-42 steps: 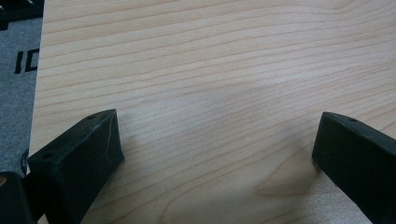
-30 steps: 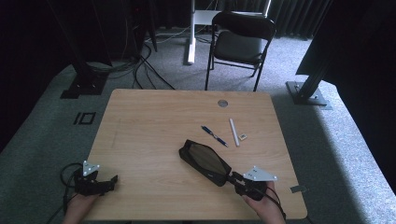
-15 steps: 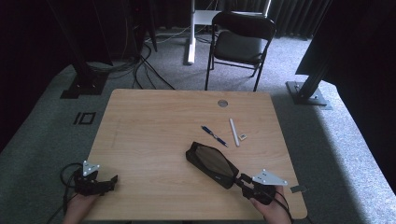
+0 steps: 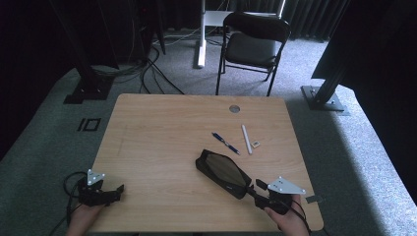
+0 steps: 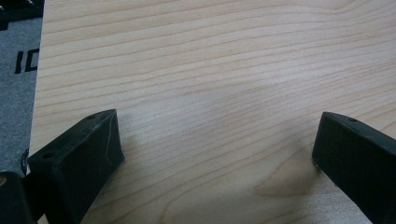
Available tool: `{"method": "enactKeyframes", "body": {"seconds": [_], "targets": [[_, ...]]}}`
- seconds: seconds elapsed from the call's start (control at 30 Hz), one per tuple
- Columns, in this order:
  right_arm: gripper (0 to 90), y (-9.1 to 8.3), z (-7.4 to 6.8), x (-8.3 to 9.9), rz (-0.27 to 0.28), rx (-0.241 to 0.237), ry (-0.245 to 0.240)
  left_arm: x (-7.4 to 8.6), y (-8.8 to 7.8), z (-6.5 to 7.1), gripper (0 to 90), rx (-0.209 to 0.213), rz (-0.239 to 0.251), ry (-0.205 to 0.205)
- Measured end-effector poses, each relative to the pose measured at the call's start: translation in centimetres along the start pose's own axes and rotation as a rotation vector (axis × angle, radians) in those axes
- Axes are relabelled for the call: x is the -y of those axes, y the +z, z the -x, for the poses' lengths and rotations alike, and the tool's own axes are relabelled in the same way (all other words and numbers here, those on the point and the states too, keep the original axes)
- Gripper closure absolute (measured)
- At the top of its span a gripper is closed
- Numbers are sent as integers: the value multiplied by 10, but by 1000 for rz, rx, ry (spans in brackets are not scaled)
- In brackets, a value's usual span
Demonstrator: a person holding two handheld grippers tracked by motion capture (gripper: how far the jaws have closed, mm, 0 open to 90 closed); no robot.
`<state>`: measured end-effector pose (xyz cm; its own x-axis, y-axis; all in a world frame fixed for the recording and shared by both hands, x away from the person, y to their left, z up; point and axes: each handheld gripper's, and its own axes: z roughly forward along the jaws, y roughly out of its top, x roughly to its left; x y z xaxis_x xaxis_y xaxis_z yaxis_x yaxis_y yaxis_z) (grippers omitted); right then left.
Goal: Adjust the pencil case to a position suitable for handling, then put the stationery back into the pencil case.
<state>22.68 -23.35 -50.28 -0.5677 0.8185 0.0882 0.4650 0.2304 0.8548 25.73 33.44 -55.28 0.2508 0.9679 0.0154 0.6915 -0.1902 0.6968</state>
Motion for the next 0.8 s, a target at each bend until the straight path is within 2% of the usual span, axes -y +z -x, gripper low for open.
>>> {"method": "enactKeyframes", "body": {"seconds": [0.33,0.5,0.63,0.8], "targets": [[510,-5,5,-11,35,17,-3,0,0,0,17,0,0,0],[498,-7,12,-18,66,35,9,0,0,0,17,0,0,0],[497,-5,21,-22,112,47,30,0,0,0,17,0,0,0],[497,2,31,-28,122,90,21,0,0,0,17,0,0,0]]}}
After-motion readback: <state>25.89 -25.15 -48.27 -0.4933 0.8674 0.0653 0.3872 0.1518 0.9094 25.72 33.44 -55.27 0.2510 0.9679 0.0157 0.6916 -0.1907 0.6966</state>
